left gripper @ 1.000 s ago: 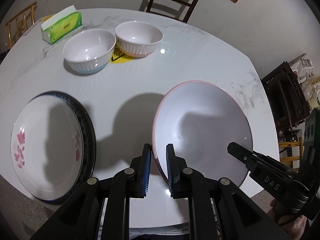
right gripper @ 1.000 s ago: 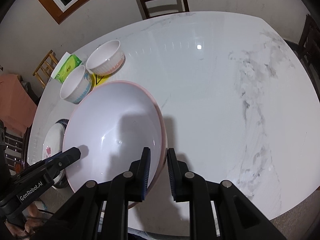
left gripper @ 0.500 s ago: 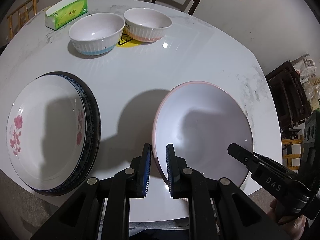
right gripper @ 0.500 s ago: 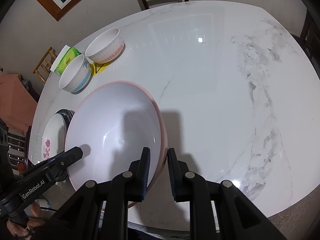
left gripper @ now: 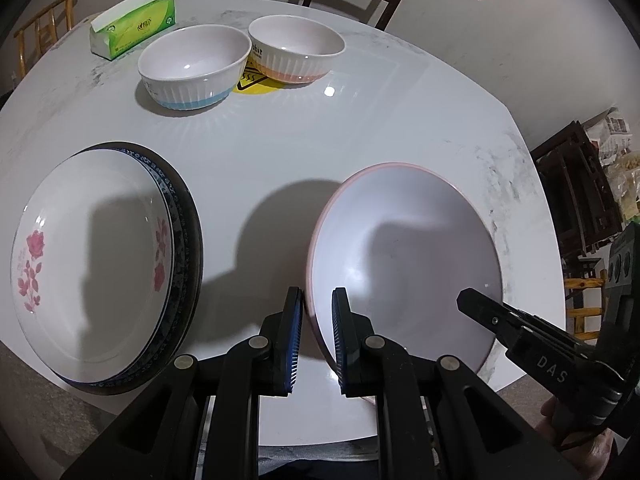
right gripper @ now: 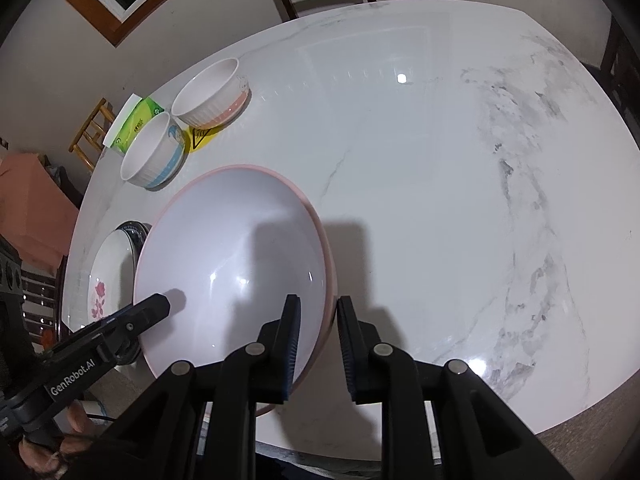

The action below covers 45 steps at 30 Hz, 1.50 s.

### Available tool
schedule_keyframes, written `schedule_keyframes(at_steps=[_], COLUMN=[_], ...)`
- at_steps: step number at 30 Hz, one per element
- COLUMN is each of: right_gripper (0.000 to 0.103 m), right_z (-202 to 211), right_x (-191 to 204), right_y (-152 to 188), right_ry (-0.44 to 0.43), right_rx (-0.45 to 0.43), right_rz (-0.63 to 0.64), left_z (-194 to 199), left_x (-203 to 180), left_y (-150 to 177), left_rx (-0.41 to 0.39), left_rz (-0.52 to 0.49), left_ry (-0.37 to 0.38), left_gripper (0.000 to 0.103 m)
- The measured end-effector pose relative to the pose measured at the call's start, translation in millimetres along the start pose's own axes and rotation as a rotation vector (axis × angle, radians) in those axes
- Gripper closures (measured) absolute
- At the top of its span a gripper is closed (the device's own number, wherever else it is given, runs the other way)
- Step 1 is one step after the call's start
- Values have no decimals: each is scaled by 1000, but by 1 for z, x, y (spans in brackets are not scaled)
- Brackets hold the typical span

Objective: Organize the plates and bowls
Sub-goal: 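Slide the pink bowl toward the plate stack and open the left gripper, then move the left gripper to the blue-band white bowl and grasp its rim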

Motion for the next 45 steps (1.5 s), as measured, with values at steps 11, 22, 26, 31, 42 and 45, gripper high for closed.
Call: schedule_keyframes(at_steps=[11, 22, 26, 31, 42, 45], right_gripper=[75, 75, 75, 75, 75, 75], right_z=[12, 30, 33, 34, 29, 24], right_x=[3, 8, 17, 30, 70, 86], right_y=[-5, -23, -30, -34, -47, -50], right_ry=[16, 45, 58, 64, 47, 25], right_rx=[-35, -107, -121, -126, -129, -121], right_rz=[21, 37, 64, 94, 175, 204], left_z=[5, 17, 23, 33, 57, 62], left_x=[6, 16, 18, 26, 61, 77], left_y=[-3, -8, -11, -16, -40, -49], left_rx=[-12, -33, -46, -71, -134, -149], left_rz=[19, 31, 26, 29, 61, 82], left_ry=[2, 20, 26, 22, -10, -35], left_gripper=[87, 78, 76, 75, 72, 69])
Point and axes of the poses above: each gripper's, at about its wrist camera, not at the fingertips, and z roughly against the way its jaws point, x to its left, y to its underside, the point moved 5 cm from there along -z, roughly the way its jaws point, and after that the axes turned 1 degree about -z, right-handed, at the moved point
